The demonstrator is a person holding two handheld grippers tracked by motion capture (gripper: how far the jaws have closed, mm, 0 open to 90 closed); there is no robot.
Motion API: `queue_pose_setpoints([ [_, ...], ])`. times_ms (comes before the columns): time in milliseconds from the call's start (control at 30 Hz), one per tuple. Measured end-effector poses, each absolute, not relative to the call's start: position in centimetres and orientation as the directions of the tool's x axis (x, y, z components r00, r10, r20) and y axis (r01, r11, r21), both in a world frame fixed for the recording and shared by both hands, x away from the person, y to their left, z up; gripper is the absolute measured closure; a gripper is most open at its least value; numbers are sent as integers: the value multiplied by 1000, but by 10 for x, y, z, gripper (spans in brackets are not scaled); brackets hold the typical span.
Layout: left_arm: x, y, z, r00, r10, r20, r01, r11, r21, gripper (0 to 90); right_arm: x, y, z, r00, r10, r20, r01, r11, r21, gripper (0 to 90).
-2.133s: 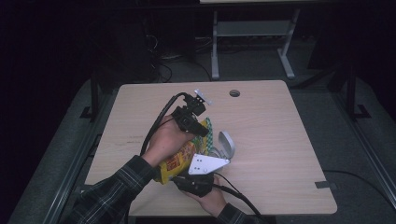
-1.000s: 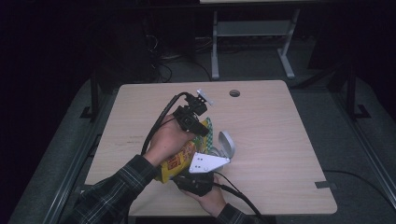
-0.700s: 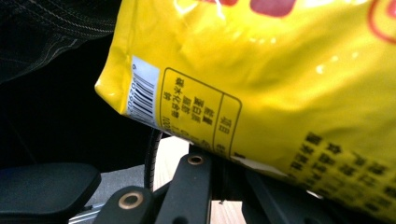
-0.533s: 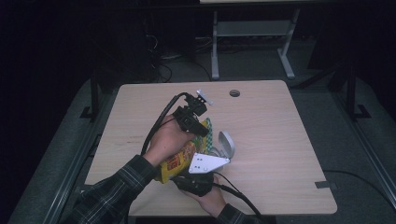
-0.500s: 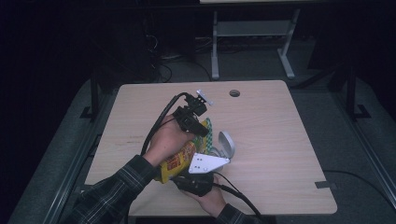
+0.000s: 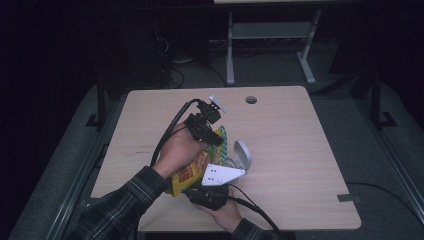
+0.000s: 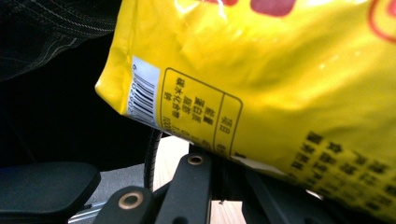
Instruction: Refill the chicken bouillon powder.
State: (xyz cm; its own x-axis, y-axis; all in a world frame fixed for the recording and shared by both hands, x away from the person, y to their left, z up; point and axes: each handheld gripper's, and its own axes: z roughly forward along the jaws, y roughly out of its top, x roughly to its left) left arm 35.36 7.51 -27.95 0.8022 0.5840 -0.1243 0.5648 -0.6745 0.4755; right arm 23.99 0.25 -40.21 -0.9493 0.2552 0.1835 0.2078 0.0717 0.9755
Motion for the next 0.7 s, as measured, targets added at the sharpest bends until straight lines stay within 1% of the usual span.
queue_pose_setpoints([
  [700, 354, 74, -274, 804, 585, -108, 558, -677, 481, 899, 241, 2, -399, -950, 255, 181, 203, 61, 977, 900],
])
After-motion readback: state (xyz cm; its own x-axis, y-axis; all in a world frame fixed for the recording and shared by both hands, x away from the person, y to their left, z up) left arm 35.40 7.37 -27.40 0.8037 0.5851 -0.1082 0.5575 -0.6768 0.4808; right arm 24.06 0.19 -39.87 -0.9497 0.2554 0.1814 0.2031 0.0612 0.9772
